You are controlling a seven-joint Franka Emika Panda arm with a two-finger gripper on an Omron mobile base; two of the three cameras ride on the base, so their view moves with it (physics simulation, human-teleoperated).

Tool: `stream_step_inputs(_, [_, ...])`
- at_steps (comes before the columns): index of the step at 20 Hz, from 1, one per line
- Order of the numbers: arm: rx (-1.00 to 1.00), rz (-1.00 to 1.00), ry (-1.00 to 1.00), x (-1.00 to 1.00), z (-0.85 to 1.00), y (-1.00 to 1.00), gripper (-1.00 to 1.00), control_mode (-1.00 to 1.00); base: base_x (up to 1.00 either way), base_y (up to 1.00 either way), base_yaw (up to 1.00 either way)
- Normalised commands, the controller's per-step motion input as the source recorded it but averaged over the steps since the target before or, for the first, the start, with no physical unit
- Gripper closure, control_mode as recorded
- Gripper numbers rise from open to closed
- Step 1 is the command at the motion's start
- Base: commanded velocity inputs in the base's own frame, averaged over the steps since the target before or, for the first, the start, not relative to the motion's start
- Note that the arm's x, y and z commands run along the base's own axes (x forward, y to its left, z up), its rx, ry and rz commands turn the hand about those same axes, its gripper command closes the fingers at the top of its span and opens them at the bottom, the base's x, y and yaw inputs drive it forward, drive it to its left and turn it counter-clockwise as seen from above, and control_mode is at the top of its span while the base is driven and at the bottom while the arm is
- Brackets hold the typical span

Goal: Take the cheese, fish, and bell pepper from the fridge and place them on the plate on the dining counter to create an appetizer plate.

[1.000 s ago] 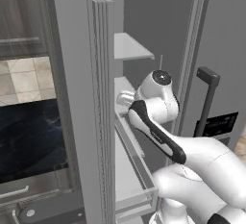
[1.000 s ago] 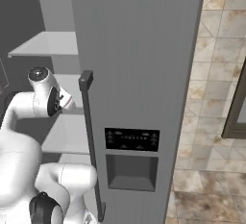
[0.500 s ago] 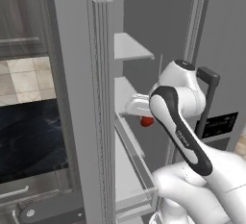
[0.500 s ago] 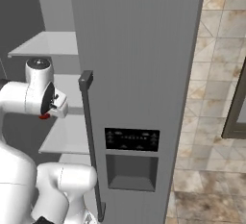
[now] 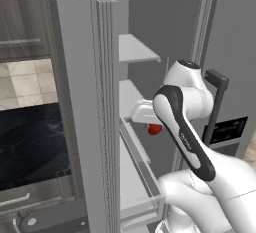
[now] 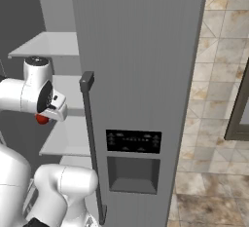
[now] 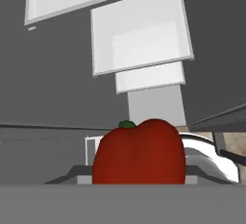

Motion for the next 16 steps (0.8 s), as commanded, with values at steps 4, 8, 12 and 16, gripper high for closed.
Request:
stream_step_inputs(4, [-0.01, 0.00, 0.00, 0.00, 0.00, 0.00, 1.00, -1.00, 0.00, 0.00, 0.00])
stream_step_inputs(8, [0.00, 0.00, 0.00, 0.00, 0.00, 0.00, 1.00, 1.00, -0.31, -0.07, 0.00])
stream_step_inputs(12, [0.00, 0.00, 0.00, 0.00, 0.00, 0.00, 1.00, 1.00, -0.69, -0.28, 0.00])
stream_step_inputs(16, [0.00, 0.00, 0.00, 0.00, 0.00, 0.00, 1.00, 1.00, -0.28, -0.83, 0.00])
